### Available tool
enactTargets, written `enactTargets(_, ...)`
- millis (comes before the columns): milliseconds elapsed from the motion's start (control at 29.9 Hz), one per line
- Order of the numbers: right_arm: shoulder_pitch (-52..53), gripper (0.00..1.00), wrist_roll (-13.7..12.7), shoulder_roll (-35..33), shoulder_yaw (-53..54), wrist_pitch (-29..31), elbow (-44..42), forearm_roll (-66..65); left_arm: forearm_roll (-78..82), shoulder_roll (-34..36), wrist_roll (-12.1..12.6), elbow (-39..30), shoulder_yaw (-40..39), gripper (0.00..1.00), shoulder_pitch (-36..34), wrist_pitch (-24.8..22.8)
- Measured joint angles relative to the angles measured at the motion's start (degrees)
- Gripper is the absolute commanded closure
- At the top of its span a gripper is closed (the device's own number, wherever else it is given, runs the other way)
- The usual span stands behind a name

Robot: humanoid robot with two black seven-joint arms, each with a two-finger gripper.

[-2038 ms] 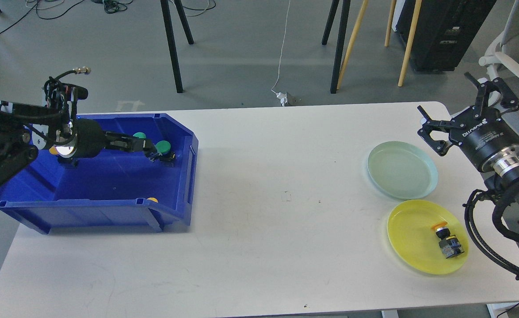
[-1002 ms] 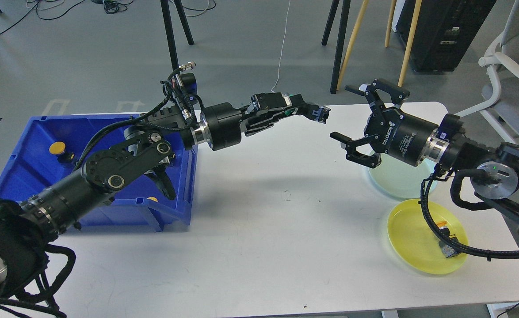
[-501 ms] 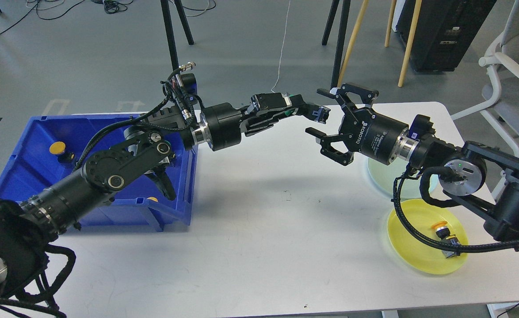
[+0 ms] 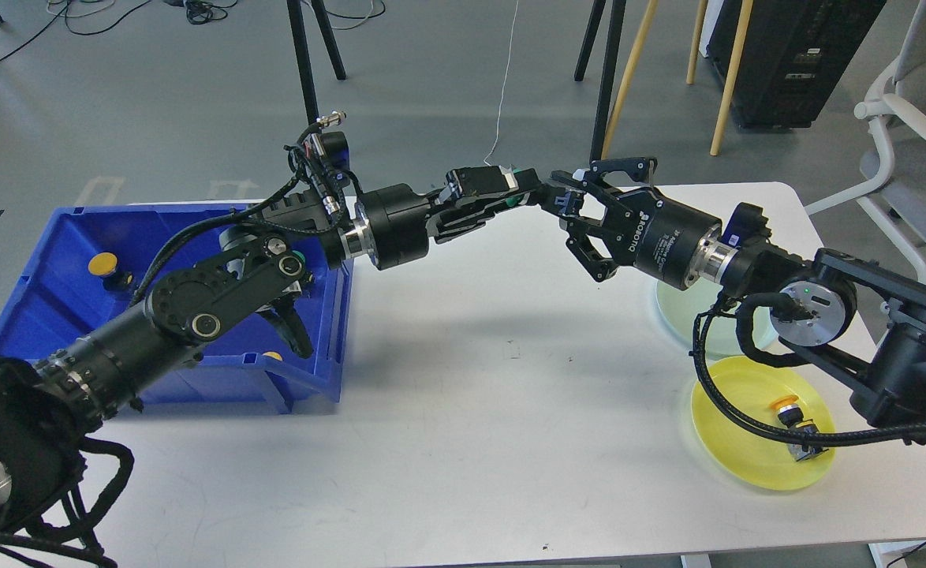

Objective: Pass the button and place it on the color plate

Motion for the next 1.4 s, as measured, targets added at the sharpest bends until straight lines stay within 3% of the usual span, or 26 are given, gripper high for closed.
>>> enactTargets(33, 0.2, 0.97, 0.0, 0.0, -0.1, -0.3, 0.0, 0.0, 0.0, 0.0, 0.0, 0.0, 0.0, 0.38, 0.0, 0.2)
enactTargets(67, 0.4, 0.97, 0.0, 0.0, -0.2, -0.4, 0.0, 0.0, 0.0, -0.1, 0.0, 0.0, 0.0, 0.28, 0.0, 0.5)
enactTargets(167, 0.5, 0.99, -0.1, 0.2, -0.3, -1.0, 0.0, -0.1, -0.8, -0.5, 0.0, 0.0, 0.0, 0.19, 0.1, 1.8)
enactTargets(535, -0.1, 0.99, -0.1, 1.8, 0.8, -4.3, 0.1, 0.0, -4.2, -0.5, 0.0, 0.0, 0.2, 0.16, 0.3, 2.7)
enactTargets(735, -8.3, 0.99, 0.4, -2.5, 11.7, -9.9, -0.5, 1.4, -4.4, -0.5, 0.0, 0.1, 0.0, 0.16, 0.3, 2.8)
enactTargets(869, -15.8, 0.99, 0.6, -4.4, 17.4, -19.7, -3.5, -0.2, -4.5, -0.5, 0.0, 0.1, 0.0, 0.16, 0.3, 2.8)
enactTargets(1002, -17.8, 0.99, 0.7, -4.4, 16.2, -32.3, -8.4, -9.8, -5.2, -0.4, 0.0, 0.1, -0.1, 0.11, 0.3, 2.3)
enactTargets(1136, -18.1, 0.98, 0.7, -2.9, 14.1, -38.3, -12.5, -21.7, -10.9, 0.1, 0.0, 0.3, -0.2, 0.08, 0.1, 1.5)
enactTargets(1203, -17.8, 0.86, 0.5, -1.7, 13.5, -39.0, -13.9, -25.2, -14.3, 1.0, 0.0, 0.3, -0.2, 0.06, -0.1, 0.4)
enactTargets(1269, -17.3, 0.63, 0.3, -0.2, 12.1, -39.3, -15.8, -27.7, -16.9, 2.3, 0.0, 0.3, -0.1, 0.06, -0.1, -0.6)
enactTargets(1303, -16.8, 0.47, 0.2, 0.6, 11.3, -39.4, -17.2, -28.5, -17.6, 2.8, 0.0, 0.3, -0.1, 0.06, -0.1, -0.9)
enactTargets(1336, -16.3, 0.21, 0.1, 1.4, 10.5, -39.4, -18.6, -28.9, -18.2, 3.4, 0.0, 0.3, -0.1, 0.06, -0.1, -1.0)
enactTargets(1370, -15.7, 0.00, 0.1, 2.1, 9.7, -39.4, -20.0, -29.2, -18.6, 4.0, 0.0, 0.3, -0.1, 0.06, -0.1, -1.1)
enactTargets(1403, -15.4, 0.01, 0.1, 2.8, 9.0, -39.4, -21.0, -29.3, -18.9, 4.6, 0.0, 0.3, -0.1, 0.06, 0.0, -1.1)
